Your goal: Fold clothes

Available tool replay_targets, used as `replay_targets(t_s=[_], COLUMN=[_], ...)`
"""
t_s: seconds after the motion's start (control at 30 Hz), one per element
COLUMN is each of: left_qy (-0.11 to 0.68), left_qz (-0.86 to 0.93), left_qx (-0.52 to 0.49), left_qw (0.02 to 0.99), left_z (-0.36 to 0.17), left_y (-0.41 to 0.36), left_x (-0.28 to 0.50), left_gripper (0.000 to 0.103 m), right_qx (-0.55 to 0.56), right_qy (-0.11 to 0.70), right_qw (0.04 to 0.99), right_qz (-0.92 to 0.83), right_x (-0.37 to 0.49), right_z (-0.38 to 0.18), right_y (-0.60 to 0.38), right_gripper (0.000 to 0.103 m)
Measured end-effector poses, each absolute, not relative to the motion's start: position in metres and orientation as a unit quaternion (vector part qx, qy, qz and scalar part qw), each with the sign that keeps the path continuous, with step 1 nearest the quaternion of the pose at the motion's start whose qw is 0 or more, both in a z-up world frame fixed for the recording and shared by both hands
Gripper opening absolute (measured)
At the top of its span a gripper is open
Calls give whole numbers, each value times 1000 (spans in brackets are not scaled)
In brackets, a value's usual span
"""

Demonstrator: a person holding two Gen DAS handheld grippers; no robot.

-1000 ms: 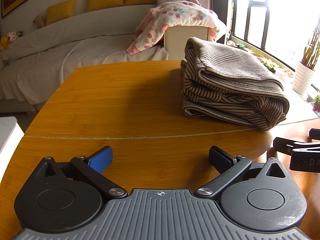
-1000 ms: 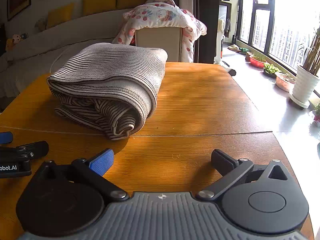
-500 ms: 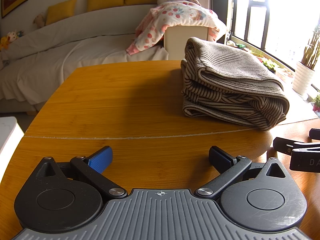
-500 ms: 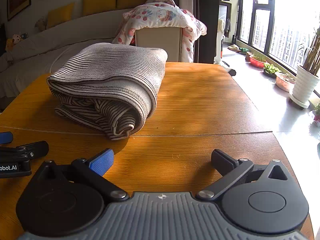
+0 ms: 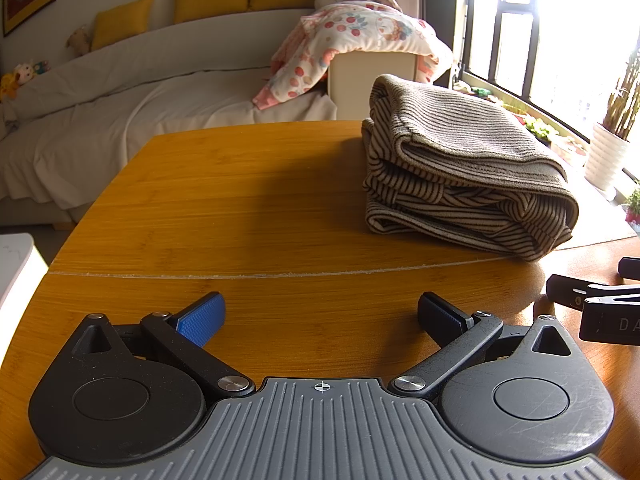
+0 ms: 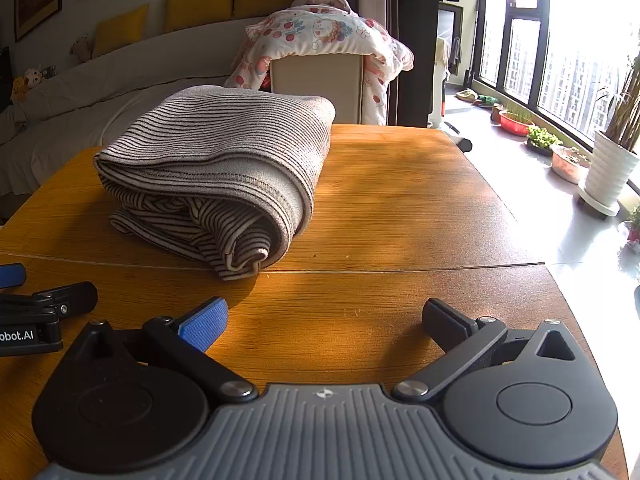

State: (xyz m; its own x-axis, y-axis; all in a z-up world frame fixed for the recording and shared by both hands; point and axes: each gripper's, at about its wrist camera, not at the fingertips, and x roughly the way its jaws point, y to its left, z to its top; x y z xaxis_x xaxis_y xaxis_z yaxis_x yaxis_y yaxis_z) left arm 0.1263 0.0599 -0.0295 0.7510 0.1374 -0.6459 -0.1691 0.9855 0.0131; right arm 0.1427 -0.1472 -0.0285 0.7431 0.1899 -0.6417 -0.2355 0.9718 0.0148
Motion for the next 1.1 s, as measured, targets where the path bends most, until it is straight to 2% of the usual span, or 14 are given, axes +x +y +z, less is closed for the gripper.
replay_targets(t_s=[1.1], left_qy=[347], left_qz=[60], left_qx=[-17], left_qw=[936], left_z=[-29], left_y=[62], left_x=[139], left_gripper=[103], right_qx=[-33], right_qy=[340], right_qw=[933], right_qz=[113], right_x=[143], right_z=[-29], right_y=[-147], right_gripper=[103])
